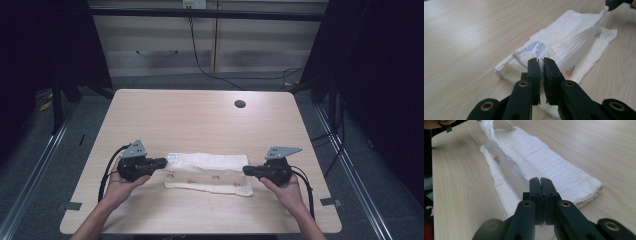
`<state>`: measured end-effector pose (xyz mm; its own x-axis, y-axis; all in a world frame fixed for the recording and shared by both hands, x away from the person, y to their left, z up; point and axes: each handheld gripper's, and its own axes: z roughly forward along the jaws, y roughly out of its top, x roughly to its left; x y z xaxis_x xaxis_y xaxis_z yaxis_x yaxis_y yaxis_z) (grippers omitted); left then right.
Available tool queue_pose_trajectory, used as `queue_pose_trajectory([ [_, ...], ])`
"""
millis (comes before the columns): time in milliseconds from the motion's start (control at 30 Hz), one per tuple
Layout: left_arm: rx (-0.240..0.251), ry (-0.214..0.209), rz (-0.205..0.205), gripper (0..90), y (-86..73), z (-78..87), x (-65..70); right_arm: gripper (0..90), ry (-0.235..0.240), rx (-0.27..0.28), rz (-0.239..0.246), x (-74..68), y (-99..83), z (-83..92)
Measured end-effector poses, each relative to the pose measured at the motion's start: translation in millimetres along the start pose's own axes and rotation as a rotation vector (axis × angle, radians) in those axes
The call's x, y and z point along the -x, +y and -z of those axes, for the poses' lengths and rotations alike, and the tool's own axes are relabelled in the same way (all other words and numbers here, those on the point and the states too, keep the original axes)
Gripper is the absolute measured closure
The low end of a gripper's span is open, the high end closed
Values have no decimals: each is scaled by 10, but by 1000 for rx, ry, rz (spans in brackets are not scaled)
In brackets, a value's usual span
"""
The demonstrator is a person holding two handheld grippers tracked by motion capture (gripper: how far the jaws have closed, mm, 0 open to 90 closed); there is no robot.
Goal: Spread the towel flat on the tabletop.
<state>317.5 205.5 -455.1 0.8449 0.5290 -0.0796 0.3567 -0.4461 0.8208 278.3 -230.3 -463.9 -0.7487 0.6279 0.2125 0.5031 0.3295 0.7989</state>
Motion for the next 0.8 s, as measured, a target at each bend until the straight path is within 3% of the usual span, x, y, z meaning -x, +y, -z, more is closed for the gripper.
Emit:
queue_pose_trajectory([
  [133,-25,-17,37,845,-142,-61,-13,885,7,-24,-7,-6,-88,-57],
  [333,-53,-33,45,843,-245,-104,8,883,17,-48,-13,-40,-176,-101],
  [500,-106,-43,25,840,-305,-198,82,880,19,-63,-21,-39,-217,-132],
  [633,-121,-48,22,829,-336,-223,109,865,17,-84,-20,-49,-247,-148],
  [800,-89,-61,38,783,-321,-162,105,842,16,-95,-26,-51,-269,-146],
])
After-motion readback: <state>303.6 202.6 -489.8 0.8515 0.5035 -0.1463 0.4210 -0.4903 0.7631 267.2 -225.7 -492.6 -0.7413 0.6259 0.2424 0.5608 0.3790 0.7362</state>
